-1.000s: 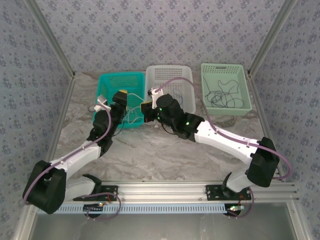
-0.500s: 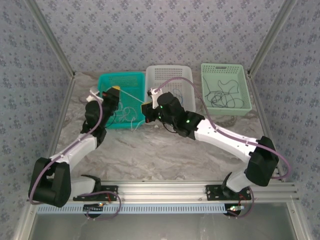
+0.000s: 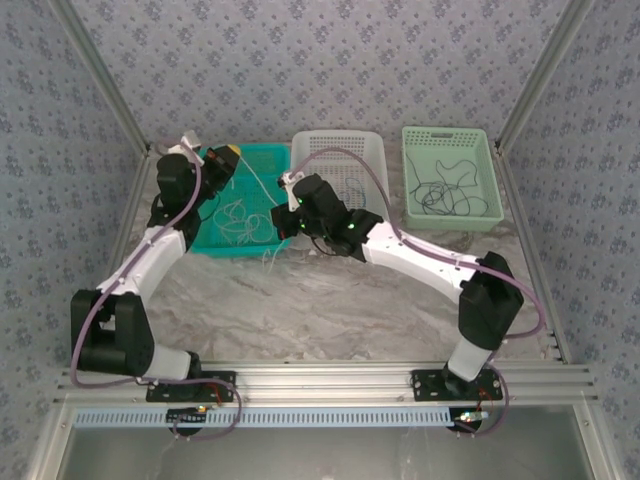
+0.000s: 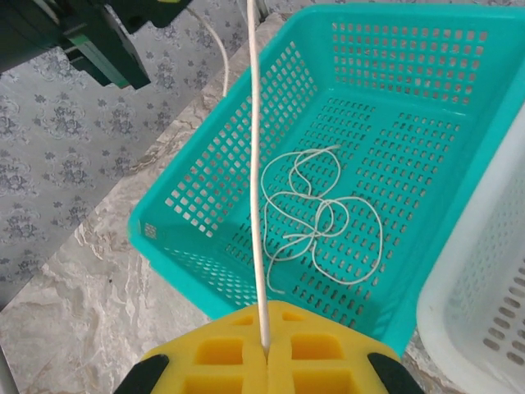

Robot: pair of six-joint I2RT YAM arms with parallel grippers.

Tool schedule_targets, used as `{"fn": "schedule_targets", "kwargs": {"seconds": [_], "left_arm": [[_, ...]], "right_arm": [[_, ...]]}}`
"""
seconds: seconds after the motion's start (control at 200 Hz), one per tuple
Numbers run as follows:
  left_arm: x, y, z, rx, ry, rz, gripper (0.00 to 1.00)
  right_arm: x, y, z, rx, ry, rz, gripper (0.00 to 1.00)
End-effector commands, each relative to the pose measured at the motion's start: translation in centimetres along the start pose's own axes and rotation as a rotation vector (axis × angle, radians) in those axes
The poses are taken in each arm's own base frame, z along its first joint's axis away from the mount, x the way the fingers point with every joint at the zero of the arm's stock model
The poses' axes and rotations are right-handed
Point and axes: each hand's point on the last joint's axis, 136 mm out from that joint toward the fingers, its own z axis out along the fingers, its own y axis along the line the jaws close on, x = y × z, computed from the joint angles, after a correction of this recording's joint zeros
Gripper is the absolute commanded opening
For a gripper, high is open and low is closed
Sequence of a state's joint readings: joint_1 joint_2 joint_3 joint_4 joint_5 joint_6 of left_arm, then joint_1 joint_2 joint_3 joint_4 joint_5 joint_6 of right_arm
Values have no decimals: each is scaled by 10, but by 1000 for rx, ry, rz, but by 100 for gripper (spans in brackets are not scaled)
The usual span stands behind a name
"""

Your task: Untangle the cables

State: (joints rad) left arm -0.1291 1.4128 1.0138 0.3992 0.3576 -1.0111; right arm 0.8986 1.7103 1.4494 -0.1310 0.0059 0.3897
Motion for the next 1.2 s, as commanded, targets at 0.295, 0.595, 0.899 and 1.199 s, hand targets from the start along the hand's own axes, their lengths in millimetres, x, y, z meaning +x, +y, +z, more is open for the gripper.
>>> {"fn": "schedule_targets", "kwargs": {"seconds": [0.295,0.595,0.899,1.199], "left_arm": [[-37,-58,-10,56,-25,278,0],[-16,-4,2,-69,38,288,1],[30,93,30,-258,205,233,0],[49,135,40,-418,309,285,40]], "right_arm": [[-55,10,4,-27,-82,-35,0],[-26,-23,58,-1,-10,34,2],[33,-43,113,-62,144,100,6],[33,-51,109,-25,197,111,60]]}}
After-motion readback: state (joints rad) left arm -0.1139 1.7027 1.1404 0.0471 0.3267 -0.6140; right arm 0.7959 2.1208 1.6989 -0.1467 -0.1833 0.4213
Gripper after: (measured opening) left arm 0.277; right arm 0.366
